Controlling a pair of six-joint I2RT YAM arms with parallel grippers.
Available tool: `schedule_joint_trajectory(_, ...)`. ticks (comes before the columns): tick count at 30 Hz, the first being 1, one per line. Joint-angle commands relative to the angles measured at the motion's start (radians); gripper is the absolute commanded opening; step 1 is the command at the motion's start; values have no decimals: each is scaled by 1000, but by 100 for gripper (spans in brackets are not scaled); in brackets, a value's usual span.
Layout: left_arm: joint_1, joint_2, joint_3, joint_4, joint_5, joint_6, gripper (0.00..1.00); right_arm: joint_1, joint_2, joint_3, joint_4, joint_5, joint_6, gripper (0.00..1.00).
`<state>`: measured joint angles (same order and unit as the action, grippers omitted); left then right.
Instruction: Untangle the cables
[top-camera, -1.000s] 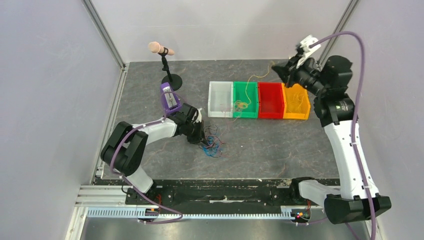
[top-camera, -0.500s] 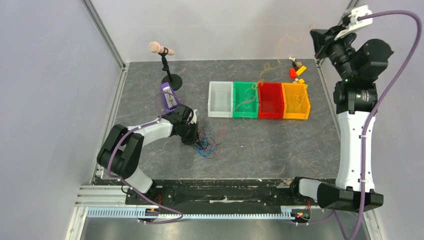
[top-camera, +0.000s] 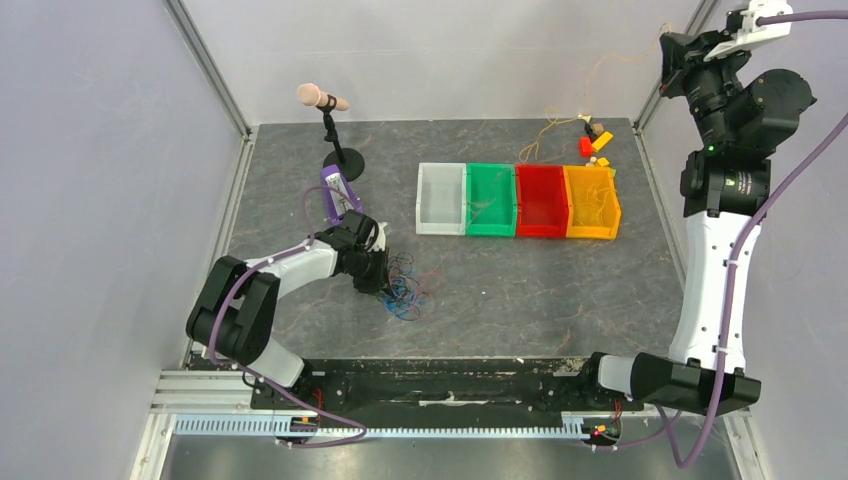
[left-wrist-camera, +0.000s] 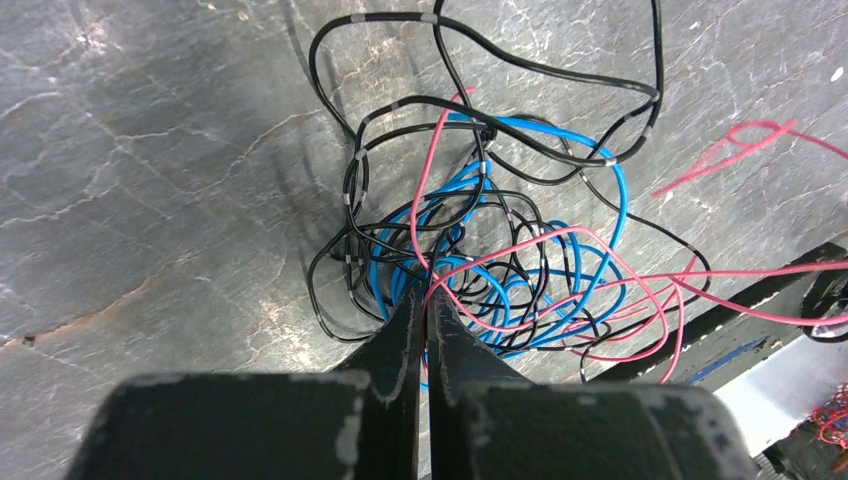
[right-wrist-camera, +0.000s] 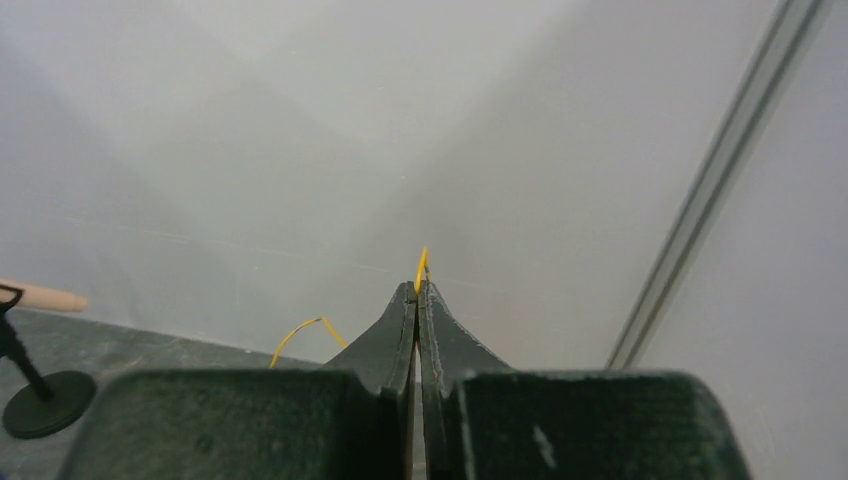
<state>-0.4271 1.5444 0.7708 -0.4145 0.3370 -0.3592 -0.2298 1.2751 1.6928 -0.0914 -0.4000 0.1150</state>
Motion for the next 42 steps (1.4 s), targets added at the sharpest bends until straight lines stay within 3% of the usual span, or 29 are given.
schedule_joint_trajectory(1,20,-32,-23,-41,-50,83,2,-56,21,25,97,110,-23,0)
schedule_joint_trajectory(25,81,-44,-21,-66,-105,100,2,-309,176,194,203,264,-21,0)
schedule_joint_trajectory(31,92,-58,3,-79,-123,118,2,-398,236,263,204,234,21,0)
schedule_joint_trajectory(34,91,-69,29,-91,-103,153,2,-401,205,179,195,94,48,0)
schedule_joint_trajectory(36,91,-94,41,-92,-92,178,2,-397,169,99,194,-79,96,0)
schedule_joint_trajectory(42,91,-192,76,-103,-28,346,2,-286,15,-204,138,-480,149,0)
